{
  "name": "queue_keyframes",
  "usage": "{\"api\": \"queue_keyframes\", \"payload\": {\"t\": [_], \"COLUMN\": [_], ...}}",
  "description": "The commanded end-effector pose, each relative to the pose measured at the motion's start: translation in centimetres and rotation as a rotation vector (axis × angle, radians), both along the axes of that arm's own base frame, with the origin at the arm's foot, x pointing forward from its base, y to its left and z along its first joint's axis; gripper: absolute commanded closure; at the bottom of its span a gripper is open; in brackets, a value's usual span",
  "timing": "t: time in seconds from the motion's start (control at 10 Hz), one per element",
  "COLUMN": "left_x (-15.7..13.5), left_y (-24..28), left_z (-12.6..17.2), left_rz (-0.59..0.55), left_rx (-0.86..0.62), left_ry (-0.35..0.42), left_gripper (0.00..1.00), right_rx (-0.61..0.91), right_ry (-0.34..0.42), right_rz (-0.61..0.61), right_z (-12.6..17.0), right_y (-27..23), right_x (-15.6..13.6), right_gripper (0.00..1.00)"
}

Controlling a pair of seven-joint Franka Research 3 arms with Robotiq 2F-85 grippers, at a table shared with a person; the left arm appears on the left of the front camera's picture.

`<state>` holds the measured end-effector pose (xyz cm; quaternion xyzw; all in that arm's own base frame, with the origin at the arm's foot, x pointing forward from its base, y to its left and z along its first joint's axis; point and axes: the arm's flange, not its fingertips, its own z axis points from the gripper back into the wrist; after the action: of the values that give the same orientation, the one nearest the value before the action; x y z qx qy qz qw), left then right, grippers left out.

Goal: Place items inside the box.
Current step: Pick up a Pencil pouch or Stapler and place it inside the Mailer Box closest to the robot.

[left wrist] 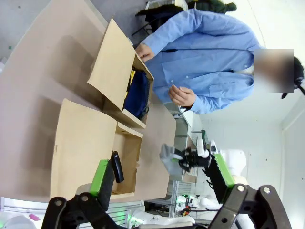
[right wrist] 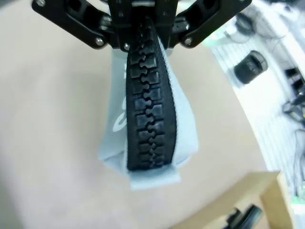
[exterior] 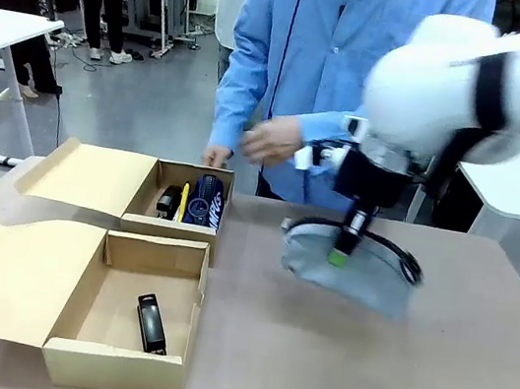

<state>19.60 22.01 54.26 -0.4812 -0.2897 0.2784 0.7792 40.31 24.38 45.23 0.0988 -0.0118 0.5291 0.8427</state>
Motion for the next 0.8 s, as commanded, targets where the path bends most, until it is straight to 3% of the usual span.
{"api": "queue_keyframes", "payload": {"t": [0.0,0.1,0.2,0.4,0.5,0.7], "left_x": [-0.2,-0.2,-0.2,-0.2,-0.2,-0.2], "left_y": [-0.1,-0.1,-0.1,-0.1,-0.1,-0.1], "left_z": [-0.1,-0.1,-0.1,-0.1,-0.1,-0.1], "left_rz": [-0.004,-0.004,-0.004,-0.004,-0.004,-0.004], "left_rx": [0.002,0.002,0.002,0.002,0.002,0.002], "left_ry": [-0.023,-0.023,-0.023,-0.023,-0.023,-0.023], "left_gripper": [0.00,0.00,0.00,0.00,0.00,0.00], "right_rx": [0.066,0.135,0.218,0.279,0.101,0.101], "right_ry": [0.046,0.080,0.096,0.091,0.136,0.136], "right_rz": [-0.447,-0.773,-0.966,-1.167,-0.645,-0.645], "right_z": [1.0,0.7,0.2,-1.1,-0.7,-0.7], "right_y": [-5.4,-8.5,-10.2,-11.5,-11.6,-11.6], "right_x": [-6.1,-9.1,-11.5,-13.9,-11.2,-11.2], "right_gripper": [1.00,1.00,1.00,1.00,1.00,1.00]}}
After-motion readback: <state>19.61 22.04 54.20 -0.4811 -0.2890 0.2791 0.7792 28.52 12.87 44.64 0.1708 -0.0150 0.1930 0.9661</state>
